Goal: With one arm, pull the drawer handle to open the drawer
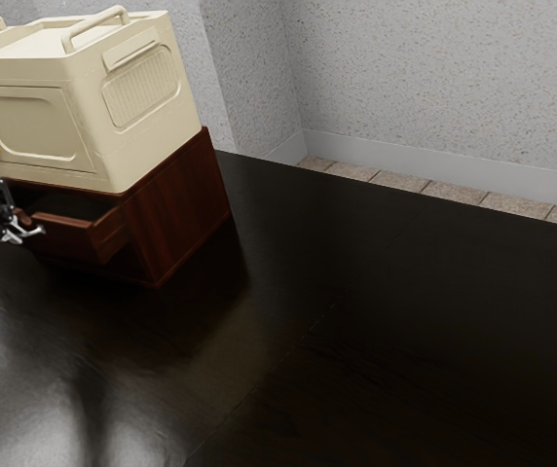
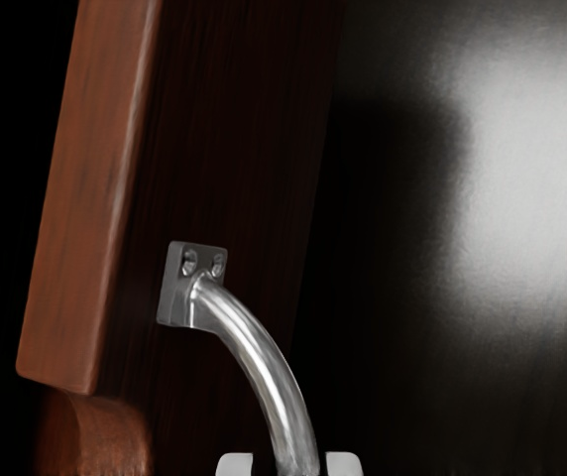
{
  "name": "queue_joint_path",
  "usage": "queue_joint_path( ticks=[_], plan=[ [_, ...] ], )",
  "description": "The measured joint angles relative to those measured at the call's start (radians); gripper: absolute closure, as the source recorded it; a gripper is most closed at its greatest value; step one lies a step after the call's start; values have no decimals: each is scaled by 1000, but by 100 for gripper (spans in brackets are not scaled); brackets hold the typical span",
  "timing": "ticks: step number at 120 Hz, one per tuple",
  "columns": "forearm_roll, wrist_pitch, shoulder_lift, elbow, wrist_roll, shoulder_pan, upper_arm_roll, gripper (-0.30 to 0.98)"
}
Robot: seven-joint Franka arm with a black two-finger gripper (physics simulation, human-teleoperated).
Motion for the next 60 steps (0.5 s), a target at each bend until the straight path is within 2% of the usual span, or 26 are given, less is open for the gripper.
queue_joint_path(
  ticks=[60],
  plan=[
    [-12, 3, -54, -63, 23, -4, 24, 73]
  ],
)
